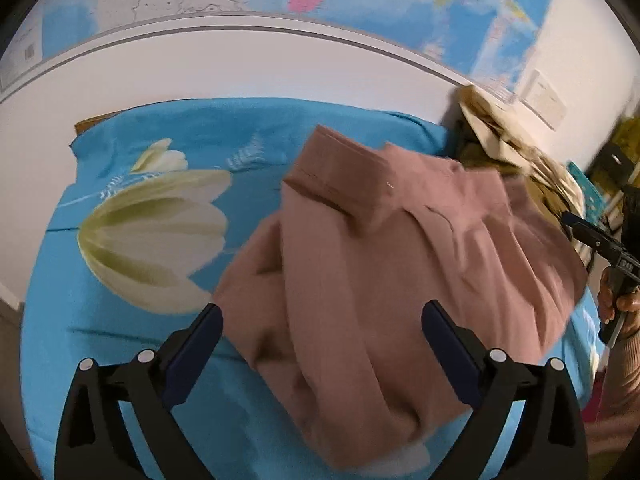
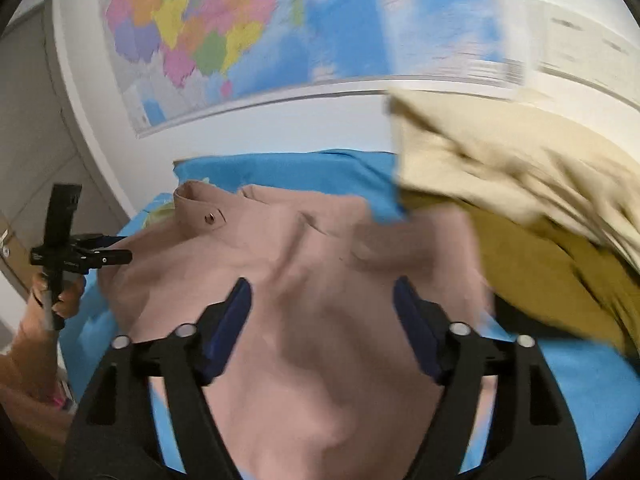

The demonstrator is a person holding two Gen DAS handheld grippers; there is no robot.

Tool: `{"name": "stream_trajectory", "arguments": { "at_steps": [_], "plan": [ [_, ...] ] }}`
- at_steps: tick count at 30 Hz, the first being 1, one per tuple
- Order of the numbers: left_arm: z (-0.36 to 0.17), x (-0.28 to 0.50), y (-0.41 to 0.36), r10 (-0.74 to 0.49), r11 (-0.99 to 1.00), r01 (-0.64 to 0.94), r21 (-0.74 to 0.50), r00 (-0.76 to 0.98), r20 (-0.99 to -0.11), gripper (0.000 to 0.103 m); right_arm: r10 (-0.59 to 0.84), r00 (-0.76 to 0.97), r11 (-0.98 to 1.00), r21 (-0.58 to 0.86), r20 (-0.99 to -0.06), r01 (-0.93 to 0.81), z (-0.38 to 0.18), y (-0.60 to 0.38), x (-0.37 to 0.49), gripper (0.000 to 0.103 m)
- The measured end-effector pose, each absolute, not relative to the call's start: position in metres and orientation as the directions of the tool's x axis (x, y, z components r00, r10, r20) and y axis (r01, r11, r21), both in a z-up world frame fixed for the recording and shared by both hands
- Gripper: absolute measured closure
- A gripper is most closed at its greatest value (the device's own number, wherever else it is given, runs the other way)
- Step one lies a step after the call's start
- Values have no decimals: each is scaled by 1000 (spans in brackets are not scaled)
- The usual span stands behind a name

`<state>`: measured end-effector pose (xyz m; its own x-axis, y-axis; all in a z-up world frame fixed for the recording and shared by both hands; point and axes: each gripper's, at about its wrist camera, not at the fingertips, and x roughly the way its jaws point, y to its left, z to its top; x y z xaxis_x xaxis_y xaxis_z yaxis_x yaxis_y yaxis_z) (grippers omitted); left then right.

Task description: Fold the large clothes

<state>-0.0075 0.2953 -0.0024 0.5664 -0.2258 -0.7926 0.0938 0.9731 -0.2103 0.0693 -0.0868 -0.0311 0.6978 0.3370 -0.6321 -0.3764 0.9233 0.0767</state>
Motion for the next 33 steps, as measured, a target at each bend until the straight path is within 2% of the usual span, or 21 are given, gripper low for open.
{"name": "stream_trajectory", "arguments": {
  "at_steps": [4, 5, 6, 8, 9, 10, 12, 14, 17, 19, 20, 21, 23, 24, 25, 26, 27, 28, 29, 31, 33],
  "plan": [
    [-26, -15, 285, -246, 969, 103, -226, 529, -812, 7, 298, 663, 946, 118, -687, -303, -63, -129, 34, 22],
    [-31, -13, 285, -256, 965, 95, -243, 519, -816, 9, 309, 645, 945, 147, -698, -293, -74, -136, 31, 22],
    [-35, -12, 286, -262, 963, 85, -255, 514, -817, 15, 310, 638, 946, 159, -705, -283, -81, -139, 31, 23],
    [-39, -6, 289, -263, 960, 56, -274, 522, -812, 35, 392, 608, 919, 259, -690, -297, -97, -144, 36, 42],
    [-37, -4, 290, -270, 957, 51, -287, 521, -809, 62, 422, 604, 906, 295, -676, -303, -98, -147, 36, 62],
    [-36, -2, 295, -294, 944, 24, -329, 513, -806, 78, 438, 599, 899, 309, -670, -311, -96, -147, 38, 90],
    [-29, -3, 306, -343, 913, -14, -408, 512, -787, 90, 483, 605, 876, 351, -633, -331, -78, -155, 34, 99],
    [-17, -14, 319, -377, 883, -45, -467, 525, -763, 96, 505, 637, 863, 353, -583, -362, -51, -160, 20, 100],
    [2, -39, 331, -437, 838, -38, -545, 552, -710, 97, 491, 690, 871, 312, -532, -379, -7, -165, -7, 100],
    [5, -53, 330, -452, 829, -22, -559, 563, -692, 97, 458, 695, 889, 272, -555, -369, -5, -168, -13, 100],
    [0, -55, 326, -437, 842, -26, -538, 550, -711, 97, 453, 686, 891, 282, -570, -354, -10, -170, -11, 100],
    [-7, -55, 322, -415, 861, -31, -507, 532, -738, 96, 435, 646, 900, 288, -627, -326, -26, -173, -3, 99],
    [-24, -46, 313, -329, 910, -70, -409, 479, -814, 82, 350, 582, 936, 254, -734, -243, -58, -174, 15, 92],
    [-27, -43, 313, -277, 928, -97, -359, 464, -841, 69, 295, 577, 955, 219, -761, -200, -65, -174, 21, 87],
    [-23, -41, 311, -224, 946, -104, -308, 479, -848, 64, 253, 581, 967, 196, -773, -160, -68, -177, 24, 77],
    [-17, -42, 309, -192, 954, -105, -280, 501, -844, 63, 235, 601, 972, 191, -764, -137, -66, -179, 24, 73],
    [-5, -44, 306, -136, 968, -107, -228, 540, -830, 51, 229, 641, 973, 191, -733, -128, -56, -180, 22, 69],
    [4, -45, 303, -114, 974, -97, -203, 566, -817, 34, 238, 669, 971, 193, -704, -142, -47, -179, 19, 59],
    [15, -45, 298, -105, 981, -66, -180, 599, -793, 29, 250, 703, 968, 183, -665, -171, -34, -171, 15, 54],
    [32, -41, 281, -97, 993, 10, -119, 639, -763, 27, 272, 719, 962, 149, -640, -231, -23, -150, 18, 39],
    [38, -29, 262, -86, 996, 64, -59, 639, -764, 27, 292, 705, 950, 111, -646, -292, -21, -122, 30, 37]
  ]
}}
